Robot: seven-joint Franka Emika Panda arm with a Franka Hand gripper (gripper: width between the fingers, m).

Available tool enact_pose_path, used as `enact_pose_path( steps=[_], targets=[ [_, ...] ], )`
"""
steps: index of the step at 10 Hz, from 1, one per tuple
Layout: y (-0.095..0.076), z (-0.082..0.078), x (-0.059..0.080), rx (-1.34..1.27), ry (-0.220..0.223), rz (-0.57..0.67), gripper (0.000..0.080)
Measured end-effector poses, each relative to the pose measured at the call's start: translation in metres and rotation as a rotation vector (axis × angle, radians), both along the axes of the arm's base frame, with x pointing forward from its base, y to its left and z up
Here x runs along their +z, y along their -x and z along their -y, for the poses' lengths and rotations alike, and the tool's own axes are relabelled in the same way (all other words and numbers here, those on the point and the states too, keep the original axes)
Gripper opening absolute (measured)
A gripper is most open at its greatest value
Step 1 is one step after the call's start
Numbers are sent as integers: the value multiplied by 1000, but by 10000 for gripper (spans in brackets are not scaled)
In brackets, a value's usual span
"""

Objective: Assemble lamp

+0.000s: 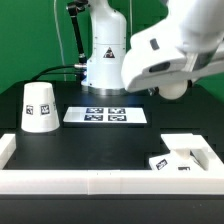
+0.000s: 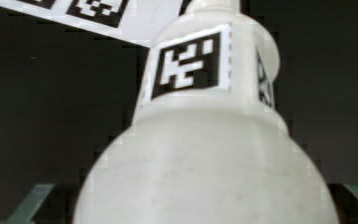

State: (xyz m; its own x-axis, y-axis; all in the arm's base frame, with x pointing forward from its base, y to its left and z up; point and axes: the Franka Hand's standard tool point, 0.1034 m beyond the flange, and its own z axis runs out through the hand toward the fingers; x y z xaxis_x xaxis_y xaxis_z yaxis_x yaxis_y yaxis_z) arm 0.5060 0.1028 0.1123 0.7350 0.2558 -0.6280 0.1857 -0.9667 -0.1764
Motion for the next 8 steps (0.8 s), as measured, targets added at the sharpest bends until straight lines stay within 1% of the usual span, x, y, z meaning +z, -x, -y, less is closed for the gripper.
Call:
enact_pose_path(
  steps=[1, 2, 3, 4, 5, 6, 7, 8],
  targets=[
    [2, 0, -2, -1, 0, 4, 579],
    [-4, 0, -3, -6, -3, 45, 579],
    [-15, 2, -6, -3, -22, 148, 579],
    [-20, 11, -6, 7, -46, 214, 579],
    [-26, 19, 3, 5, -54, 246, 579],
    [-38, 25, 14, 9, -66, 301, 579],
    [-47, 30, 25, 2, -68, 338, 579],
    [-57, 33, 34, -5, -68, 407, 579]
  ],
)
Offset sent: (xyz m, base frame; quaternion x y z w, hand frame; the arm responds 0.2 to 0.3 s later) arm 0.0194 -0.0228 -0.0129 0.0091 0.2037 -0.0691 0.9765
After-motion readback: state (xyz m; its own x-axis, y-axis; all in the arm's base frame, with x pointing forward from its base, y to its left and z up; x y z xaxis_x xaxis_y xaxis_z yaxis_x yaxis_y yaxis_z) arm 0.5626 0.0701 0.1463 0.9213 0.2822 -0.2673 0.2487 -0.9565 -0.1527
